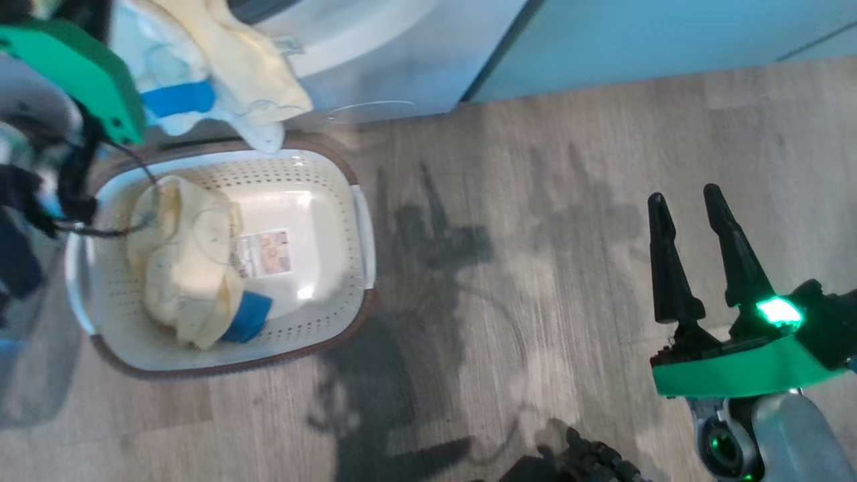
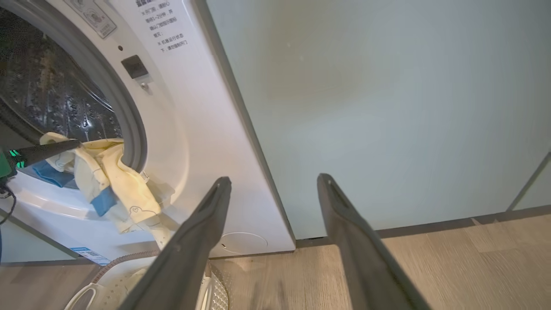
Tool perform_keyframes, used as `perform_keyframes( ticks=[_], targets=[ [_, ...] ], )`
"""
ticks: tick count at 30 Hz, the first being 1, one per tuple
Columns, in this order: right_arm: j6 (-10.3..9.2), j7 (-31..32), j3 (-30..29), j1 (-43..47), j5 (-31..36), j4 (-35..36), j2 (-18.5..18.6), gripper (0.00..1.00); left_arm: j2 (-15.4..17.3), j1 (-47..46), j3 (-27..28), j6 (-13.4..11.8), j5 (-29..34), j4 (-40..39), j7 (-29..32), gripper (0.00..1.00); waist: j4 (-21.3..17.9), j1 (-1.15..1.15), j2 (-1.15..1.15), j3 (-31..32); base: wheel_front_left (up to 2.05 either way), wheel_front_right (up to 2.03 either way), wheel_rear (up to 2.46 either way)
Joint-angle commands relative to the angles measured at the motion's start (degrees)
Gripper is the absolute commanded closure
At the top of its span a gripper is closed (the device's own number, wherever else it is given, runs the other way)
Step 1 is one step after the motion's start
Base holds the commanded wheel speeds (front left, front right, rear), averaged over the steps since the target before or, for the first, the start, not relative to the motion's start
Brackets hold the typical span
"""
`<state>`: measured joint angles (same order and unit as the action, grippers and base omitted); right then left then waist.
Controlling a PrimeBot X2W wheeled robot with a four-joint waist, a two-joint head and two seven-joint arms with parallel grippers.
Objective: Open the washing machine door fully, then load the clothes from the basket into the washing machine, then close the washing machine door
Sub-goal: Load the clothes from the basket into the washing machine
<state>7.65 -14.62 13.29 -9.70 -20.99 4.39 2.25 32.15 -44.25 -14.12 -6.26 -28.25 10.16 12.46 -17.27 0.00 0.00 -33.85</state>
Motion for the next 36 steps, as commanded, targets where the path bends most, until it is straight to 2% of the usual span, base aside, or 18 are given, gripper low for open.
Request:
perform_keyframes(
  ticks=[1,8,14,18,24,30,34,36],
  targets=[
    [-0.16,-0.4,1.3,0.1,-0.9,1.7,0.6,0.00,4.2,-3.2,3.1,-0.2,0.2,-1.0,1.9,1.00,-1.8,0.00,0.00,-1.3,0.00,0.00,0.00],
    [-0.16,-0.4,2.1,-0.8,-3.3,1.9,0.6,0.00,8.8,-10.4,3.6,0.7,0.4,3.2,8.6,1.00,-5.2,0.00,0.00,-4.2,0.00,0.00,0.00],
    [-0.16,-0.4,3.3,-2.2,-5.2,2.0,0.6,0.00,10.6,-17.8,2.8,0.8,2.0,7.0,12.1,1.00,-7.7,0.00,0.00,-7.2,0.00,0.00,0.00],
    [-0.16,-0.4,4.2,-2.9,-6.3,1.9,0.6,0.00,11.2,-22.6,2.0,1.3,3.3,9.3,11.9,1.00,-9.4,0.00,0.00,-8.8,0.00,0.00,0.00],
    [-0.16,-0.4,5.2,-3.8,-7.6,1.9,0.6,0.00,12.2,-30.0,0.9,1.5,7.4,12.7,6.1,1.00,-11.6,0.00,0.00,-10.7,0.00,0.00,0.00],
    [-0.16,-0.4,5.7,-4.2,-8.0,2.0,0.6,0.00,12.4,-36.4,-0.6,0.7,12.9,15.7,-6.4,1.00,-12.7,0.00,0.00,-11.6,0.00,0.00,0.00],
    [-0.16,-0.4,5.6,-4.3,-8.0,2.1,0.6,0.00,12.1,-37.8,-1.4,1.2,14.0,17.9,-11.2,1.00,-12.8,0.00,0.00,-11.8,0.00,0.00,0.00],
    [-0.16,-0.4,5.5,-4.2,-7.9,2.0,0.6,0.00,11.4,-37.9,-1.7,1.6,13.5,20.3,-11.3,1.00,-12.6,0.00,0.00,-11.9,0.00,0.00,0.00]
  ],
)
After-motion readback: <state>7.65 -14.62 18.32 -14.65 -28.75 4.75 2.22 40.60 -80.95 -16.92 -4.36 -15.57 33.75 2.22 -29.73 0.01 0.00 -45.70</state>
